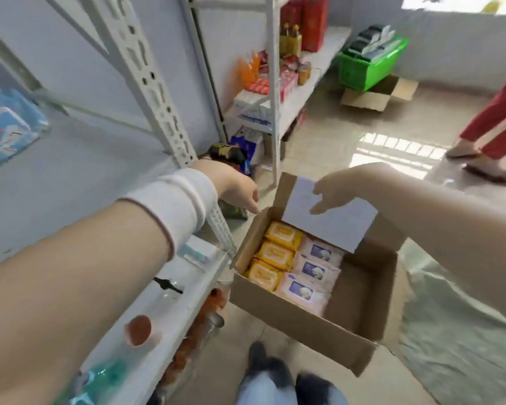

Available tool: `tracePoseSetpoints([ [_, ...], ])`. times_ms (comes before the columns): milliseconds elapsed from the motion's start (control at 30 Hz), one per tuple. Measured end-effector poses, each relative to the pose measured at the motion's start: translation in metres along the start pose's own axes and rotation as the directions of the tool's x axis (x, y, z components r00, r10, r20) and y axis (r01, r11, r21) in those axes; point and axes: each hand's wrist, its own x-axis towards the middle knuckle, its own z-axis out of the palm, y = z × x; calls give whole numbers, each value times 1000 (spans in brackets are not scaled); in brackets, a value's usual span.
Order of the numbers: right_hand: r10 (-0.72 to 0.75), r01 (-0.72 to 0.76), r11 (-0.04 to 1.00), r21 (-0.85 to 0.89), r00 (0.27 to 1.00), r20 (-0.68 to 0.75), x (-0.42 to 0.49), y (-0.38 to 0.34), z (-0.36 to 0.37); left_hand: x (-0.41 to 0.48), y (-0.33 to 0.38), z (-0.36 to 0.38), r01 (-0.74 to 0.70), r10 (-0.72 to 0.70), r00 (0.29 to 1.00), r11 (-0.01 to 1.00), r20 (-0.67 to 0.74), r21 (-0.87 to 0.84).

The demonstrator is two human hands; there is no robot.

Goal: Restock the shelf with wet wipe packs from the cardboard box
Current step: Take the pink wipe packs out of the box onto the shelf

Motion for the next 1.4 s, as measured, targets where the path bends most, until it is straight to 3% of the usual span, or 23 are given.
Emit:
tracePoseSetpoints([
  [100, 146, -158, 981, 117, 983, 108, 4, 63, 49, 53, 46, 1, -78, 75, 995, 996, 65, 37],
  [300, 251, -358, 900, 248, 893, 374, 23, 132, 155, 148, 89, 27, -157, 145, 972, 986, 184, 55],
  [500, 125, -455, 770, 448, 795, 593, 65, 100, 267, 236, 96, 104, -170, 143, 914, 985, 381, 39],
  [567, 41, -481, 670, 565, 784, 619, 93, 77, 307, 276, 101, 143, -142, 151, 903, 988, 402, -52],
  [700, 0, -533, 435, 726, 806, 592, 171, 42, 384, 365, 109, 220, -80, 125, 953, 982, 276, -169],
  [900, 157, -544, 31, 839, 831, 533, 270, 19, 450, 474, 110, 266, -247, 248, 969, 969, -21, 17],
  [1067, 400, -586, -133, 799, 706, 585, 286, 2, 458, 509, 107, 266, -293, 313, 950, 908, -19, 300],
  [1167, 425, -571, -269, 776, 652, 628, 289, -3, 452, 512, 111, 265, -311, 346, 937, 878, -35, 365],
  [1267, 325, -558, -308, 770, 699, 637, 292, -10, 447, 514, 109, 270, -317, 320, 947, 909, 35, 270],
  [1400, 192, -521, -259, 813, 798, 572, 296, -14, 444, 514, 99, 270, -268, 269, 963, 962, 4, -50],
])
